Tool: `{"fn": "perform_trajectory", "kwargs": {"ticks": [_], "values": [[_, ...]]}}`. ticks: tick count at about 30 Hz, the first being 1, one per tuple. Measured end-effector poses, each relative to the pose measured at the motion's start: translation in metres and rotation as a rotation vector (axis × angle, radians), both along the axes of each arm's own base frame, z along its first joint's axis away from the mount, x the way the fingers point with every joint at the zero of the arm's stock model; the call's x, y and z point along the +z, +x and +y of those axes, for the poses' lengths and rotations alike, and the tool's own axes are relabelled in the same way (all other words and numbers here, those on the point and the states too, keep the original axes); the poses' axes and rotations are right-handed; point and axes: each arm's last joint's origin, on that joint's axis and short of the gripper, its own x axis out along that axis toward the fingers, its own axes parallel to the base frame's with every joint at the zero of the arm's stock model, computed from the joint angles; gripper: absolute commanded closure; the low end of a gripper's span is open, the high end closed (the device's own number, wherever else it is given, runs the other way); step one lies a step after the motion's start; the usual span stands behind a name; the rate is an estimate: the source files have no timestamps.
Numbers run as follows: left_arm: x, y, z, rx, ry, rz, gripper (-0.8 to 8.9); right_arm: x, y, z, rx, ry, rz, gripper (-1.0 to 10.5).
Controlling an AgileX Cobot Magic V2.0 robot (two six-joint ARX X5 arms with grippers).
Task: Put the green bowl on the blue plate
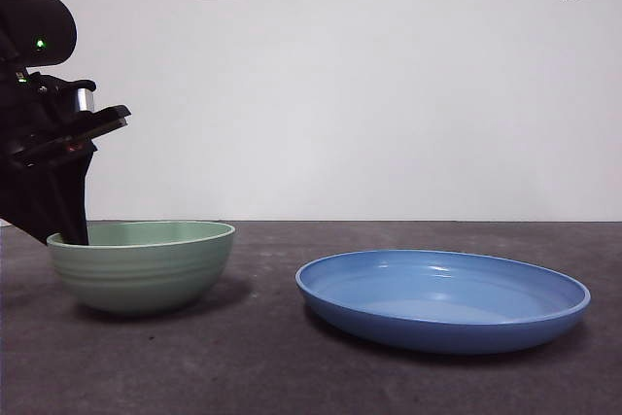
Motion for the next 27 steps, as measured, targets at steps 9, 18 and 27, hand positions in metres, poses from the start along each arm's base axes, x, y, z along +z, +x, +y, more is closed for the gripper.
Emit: {"fn": "perform_trajectory", "kwargs": {"ticks": [9,18,27], "values": [[0.026,0.006,-0.002,0.017,0.077,0.009,8.05,0.0,0.0,0.0,0.0,0.0,0.0,2.7],[0.09,0.01,-0.057,-0.069,0.022,-0.132,8.04,0.0,0.0,0.0,-0.001,0.001,0.002,2.7],[0.071,0.011,-0.159,-0.223,-0.025,-0.09,8.04,0.0,0.0,0.0,-0.001,0.002,0.003,2.7]]}}
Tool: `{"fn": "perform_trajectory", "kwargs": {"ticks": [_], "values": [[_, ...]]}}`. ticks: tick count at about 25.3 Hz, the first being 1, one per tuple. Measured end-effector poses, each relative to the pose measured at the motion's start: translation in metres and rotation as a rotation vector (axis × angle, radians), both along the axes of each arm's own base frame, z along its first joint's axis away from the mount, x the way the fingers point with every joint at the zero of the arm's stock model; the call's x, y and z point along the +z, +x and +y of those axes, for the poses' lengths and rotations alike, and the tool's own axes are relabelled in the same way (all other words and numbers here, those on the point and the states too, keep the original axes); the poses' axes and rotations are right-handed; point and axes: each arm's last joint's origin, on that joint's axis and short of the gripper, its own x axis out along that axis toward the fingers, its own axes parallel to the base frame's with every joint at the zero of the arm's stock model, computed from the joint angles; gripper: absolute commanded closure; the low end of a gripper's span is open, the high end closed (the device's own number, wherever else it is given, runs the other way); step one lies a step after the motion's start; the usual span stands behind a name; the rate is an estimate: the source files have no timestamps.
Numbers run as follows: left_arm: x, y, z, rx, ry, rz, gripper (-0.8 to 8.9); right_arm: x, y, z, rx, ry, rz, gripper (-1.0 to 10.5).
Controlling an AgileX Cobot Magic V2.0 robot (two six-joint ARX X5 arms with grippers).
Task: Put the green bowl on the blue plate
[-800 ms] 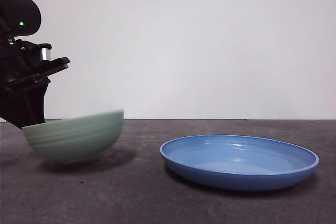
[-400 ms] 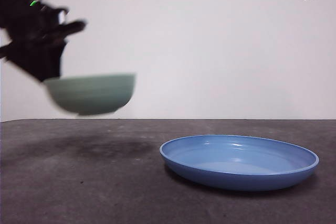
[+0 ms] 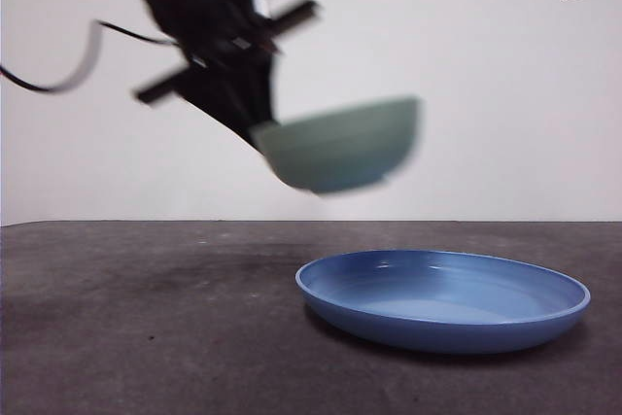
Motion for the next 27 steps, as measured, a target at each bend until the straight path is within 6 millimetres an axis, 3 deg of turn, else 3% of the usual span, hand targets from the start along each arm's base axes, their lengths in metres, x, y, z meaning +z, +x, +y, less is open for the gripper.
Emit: {"fn": "perform_trajectory", "kwargs": {"ticks": [4,10,13,21,27], "values": [[-0.018,0.001,-0.038,-0.045,0.067,0.008,8.04,0.0,0.0,0.0,0.0,0.0,0.0,2.7],[-0.041,0.002,-0.071,-0.073,0.097,0.034,8.04,-0.001,0.0,0.0,0.0,-0.001,0.007,2.7],[-0.056,0.003,-0.075,-0.069,0.125,0.07,8.04,-0.001,0.0,0.0,0.0,-0.002,0.013,2.7],[-0.057,0.003,-0.073,-0.054,0.167,0.063,7.92,-0.001,0.0,0.0,0.0,-0.002,0.013,2.7],[-0.057,0.003,-0.073,-0.053,0.165,0.061,5.23,-0.001,0.0,0.0,0.0,-0.002,0.013,2.7]]}}
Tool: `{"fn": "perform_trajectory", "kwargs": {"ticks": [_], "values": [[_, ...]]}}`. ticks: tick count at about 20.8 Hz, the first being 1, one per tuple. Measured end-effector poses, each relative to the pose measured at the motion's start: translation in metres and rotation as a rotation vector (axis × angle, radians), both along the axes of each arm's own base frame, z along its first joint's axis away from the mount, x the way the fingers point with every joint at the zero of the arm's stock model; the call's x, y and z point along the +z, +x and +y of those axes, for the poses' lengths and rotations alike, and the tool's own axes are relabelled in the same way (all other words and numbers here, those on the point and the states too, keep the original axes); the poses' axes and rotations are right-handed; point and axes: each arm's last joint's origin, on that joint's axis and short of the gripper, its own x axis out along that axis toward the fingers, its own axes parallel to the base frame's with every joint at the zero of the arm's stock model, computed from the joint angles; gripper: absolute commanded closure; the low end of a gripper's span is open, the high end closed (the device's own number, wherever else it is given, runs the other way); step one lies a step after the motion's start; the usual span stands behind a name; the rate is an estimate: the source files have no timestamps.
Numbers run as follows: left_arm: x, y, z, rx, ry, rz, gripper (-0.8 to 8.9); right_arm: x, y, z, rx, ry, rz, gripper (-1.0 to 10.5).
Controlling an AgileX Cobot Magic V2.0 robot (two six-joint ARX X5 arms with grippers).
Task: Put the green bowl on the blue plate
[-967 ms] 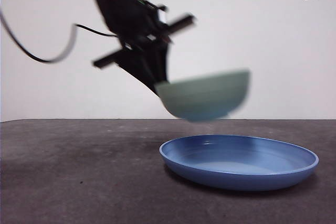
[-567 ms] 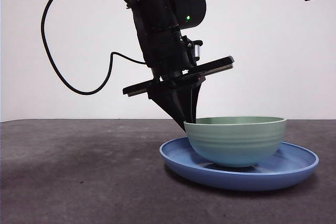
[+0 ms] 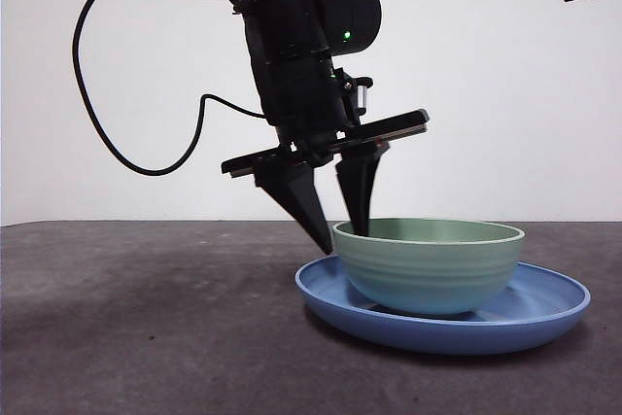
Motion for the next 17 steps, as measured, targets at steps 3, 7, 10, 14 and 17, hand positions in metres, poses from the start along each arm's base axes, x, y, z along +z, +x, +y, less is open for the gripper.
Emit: {"fn": "perform_trajectory", "kwargs": {"ticks": [3,7,10,14,17], "values": [[0.008,0.0,0.0,0.001,0.013,0.015,4.35,0.0,0.0,0.0,0.0,0.0,0.0,2.7],[0.026,-0.008,0.008,-0.02,0.061,0.043,2.64,0.0,0.0,0.0,0.0,0.0,0.0,2.7],[0.068,-0.023,0.023,-0.047,0.028,-0.042,1.79,0.0,0.0,0.0,0.0,0.0,0.0,2.7],[0.139,-0.063,0.061,-0.117,-0.026,-0.15,1.79,-0.001,-0.001,0.0,0.0,-0.002,0.015,2.7],[0.175,-0.089,0.086,-0.162,-0.073,-0.245,1.8,-0.001,-0.001,0.0,0.0,-0.003,0.017,2.7]]}}
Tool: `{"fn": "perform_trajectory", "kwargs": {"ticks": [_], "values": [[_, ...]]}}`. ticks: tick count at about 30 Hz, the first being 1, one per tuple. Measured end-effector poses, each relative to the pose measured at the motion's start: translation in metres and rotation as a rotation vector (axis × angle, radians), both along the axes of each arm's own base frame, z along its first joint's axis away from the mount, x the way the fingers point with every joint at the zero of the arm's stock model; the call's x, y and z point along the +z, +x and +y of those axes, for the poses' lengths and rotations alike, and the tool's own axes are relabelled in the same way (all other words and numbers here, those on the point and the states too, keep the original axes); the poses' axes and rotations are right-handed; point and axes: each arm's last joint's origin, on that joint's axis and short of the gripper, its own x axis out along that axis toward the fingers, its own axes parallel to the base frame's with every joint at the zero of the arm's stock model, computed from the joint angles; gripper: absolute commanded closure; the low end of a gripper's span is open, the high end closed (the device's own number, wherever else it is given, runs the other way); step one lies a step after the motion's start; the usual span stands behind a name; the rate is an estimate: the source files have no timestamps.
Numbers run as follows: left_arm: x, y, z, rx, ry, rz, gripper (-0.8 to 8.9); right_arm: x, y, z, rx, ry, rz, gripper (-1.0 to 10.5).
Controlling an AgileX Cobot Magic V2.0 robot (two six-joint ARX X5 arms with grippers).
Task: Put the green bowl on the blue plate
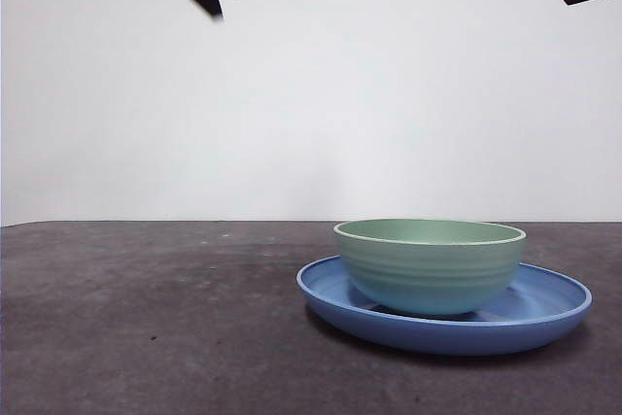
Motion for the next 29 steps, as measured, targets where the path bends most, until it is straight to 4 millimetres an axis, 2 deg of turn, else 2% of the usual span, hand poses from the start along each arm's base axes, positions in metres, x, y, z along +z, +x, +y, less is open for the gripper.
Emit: {"fn": "perform_trajectory", "kwargs": {"ticks": [3,6,17,19,23,29], "values": [[0.012,-0.029,0.026,-0.034,-0.043,-0.077,1.8,-0.001,0.0,0.0,0.0,-0.002,0.009,2.7],[0.004,-0.05,0.045,-0.039,-0.087,-0.13,1.8,-0.002,-0.001,0.0,0.0,-0.004,0.022,2.7],[-0.056,-0.122,0.115,-0.03,-0.245,-0.292,1.84,-0.003,-0.002,0.0,0.0,-0.007,0.042,2.7],[-0.06,-0.131,0.123,-0.031,-0.261,-0.305,1.84,-0.003,-0.002,0.0,0.0,-0.007,0.042,2.7],[-0.054,-0.145,0.134,-0.067,-0.352,-0.335,1.85,-0.003,-0.002,0.0,0.0,-0.007,0.042,2.7],[-0.05,-0.154,0.141,-0.089,-0.414,-0.345,1.85,-0.004,-0.002,0.0,0.0,-0.008,0.048,2.7]]}}
